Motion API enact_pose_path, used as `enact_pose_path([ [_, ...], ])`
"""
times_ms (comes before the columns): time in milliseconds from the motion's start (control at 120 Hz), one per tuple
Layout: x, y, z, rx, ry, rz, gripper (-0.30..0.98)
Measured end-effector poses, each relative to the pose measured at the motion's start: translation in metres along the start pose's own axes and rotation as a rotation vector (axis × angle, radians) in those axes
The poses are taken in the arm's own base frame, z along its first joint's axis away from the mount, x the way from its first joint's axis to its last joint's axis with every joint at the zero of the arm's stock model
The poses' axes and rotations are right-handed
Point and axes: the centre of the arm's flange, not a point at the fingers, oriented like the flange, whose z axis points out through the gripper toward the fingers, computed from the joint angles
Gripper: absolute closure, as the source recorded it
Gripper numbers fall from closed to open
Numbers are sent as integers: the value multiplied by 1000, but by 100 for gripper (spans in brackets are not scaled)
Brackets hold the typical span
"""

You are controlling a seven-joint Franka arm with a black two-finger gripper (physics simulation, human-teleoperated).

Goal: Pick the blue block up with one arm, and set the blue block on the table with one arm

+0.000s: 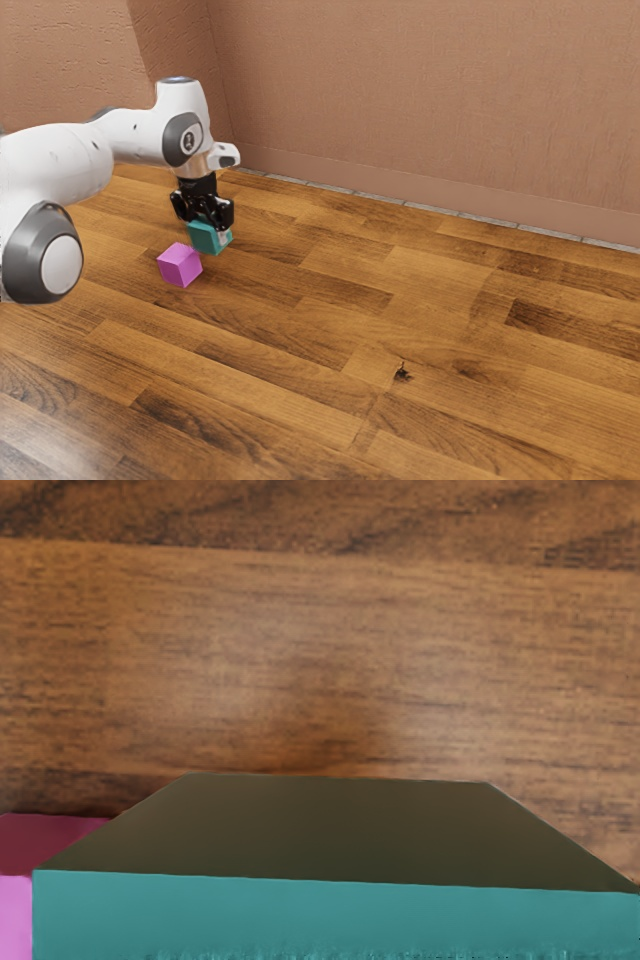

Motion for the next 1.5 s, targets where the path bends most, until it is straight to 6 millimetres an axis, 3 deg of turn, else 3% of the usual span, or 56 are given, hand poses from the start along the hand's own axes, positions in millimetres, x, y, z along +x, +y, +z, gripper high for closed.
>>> enact_pose_path([
  [133, 4, 27, 4, -4, -4, 33, 31],
  [233, 8, 42, 28, -14, -30, 51, 31],
  [350, 9, 47, 50, -18, -51, 53, 31],
  [500, 10, 48, 63, -19, -62, 49, 28],
  [692, 12, 46, 58, -17, -51, 44, 13],
  [875, 12, 45, 36, -5, -36, 44, 5],
  [958, 11, 52, 12, 7, -24, 55, 4],
  [1025, 7, 61, -25, 25, -4, 70, 3],
  [1075, -2, 65, -66, 50, 17, 80, 2],
  [1183, -49, 93, -187, 121, 89, 122, 1],
  [1300, -110, 106, -271, 155, 120, 137, 1],
  [1392, -153, 104, -298, 162, 97, 131, 0],
  [1500, -181, 110, -299, 164, 50, 142, 0],
])
